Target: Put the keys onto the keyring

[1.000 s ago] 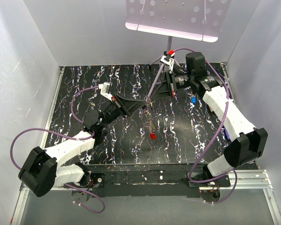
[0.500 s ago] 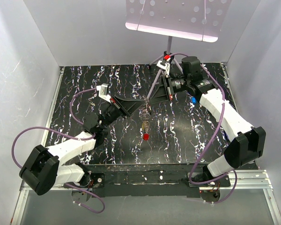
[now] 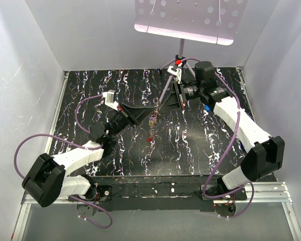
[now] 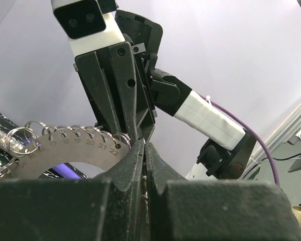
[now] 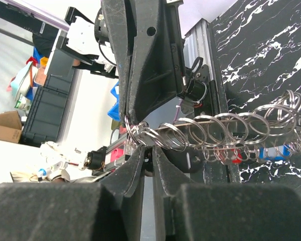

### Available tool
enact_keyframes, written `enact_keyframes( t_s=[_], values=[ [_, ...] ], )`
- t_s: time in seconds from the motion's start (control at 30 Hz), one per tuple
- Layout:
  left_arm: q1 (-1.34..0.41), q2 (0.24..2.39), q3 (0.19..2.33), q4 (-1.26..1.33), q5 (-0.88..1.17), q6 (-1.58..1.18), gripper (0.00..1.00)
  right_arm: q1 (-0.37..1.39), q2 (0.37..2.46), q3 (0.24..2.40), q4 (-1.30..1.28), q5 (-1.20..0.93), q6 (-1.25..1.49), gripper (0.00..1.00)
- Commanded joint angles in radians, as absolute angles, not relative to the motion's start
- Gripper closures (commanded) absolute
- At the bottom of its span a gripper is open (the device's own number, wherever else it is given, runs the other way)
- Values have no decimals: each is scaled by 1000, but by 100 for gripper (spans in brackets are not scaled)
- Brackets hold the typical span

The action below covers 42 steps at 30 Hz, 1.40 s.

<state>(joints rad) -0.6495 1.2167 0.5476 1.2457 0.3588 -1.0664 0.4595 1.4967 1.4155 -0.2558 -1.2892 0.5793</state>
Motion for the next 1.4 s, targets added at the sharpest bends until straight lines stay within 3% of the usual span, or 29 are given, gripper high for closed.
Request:
enact_keyframes(
  t_s=[0.0, 0.17, 0.3, 0.43, 0.5, 0.7, 1.37],
  values=[
    [-641, 1212, 548, 1397, 371, -1069, 100, 436, 1474, 1465, -290, -1335, 525, 79],
    [-617, 1230, 560, 1416, 462, -1092, 100, 420, 1474, 1503, -325, -1365, 485, 76],
    [-591, 1232, 566, 1405, 515, -1100, 100, 422, 1471, 1511, -311, -1402, 491, 92],
    [-572, 1236, 574, 1408, 560, -1108, 100, 422, 1470, 1508, -314, -1402, 483, 96],
    [-563, 1243, 580, 1422, 583, -1114, 100, 422, 1470, 1509, -324, -1408, 463, 93],
    [-548, 1278, 610, 1468, 661, -1132, 100, 434, 1485, 1617, -644, -1353, 113, 61],
    [-546, 1327, 647, 1542, 652, -1210, 100, 476, 1517, 1638, -689, -1229, 3, 58]
  ],
)
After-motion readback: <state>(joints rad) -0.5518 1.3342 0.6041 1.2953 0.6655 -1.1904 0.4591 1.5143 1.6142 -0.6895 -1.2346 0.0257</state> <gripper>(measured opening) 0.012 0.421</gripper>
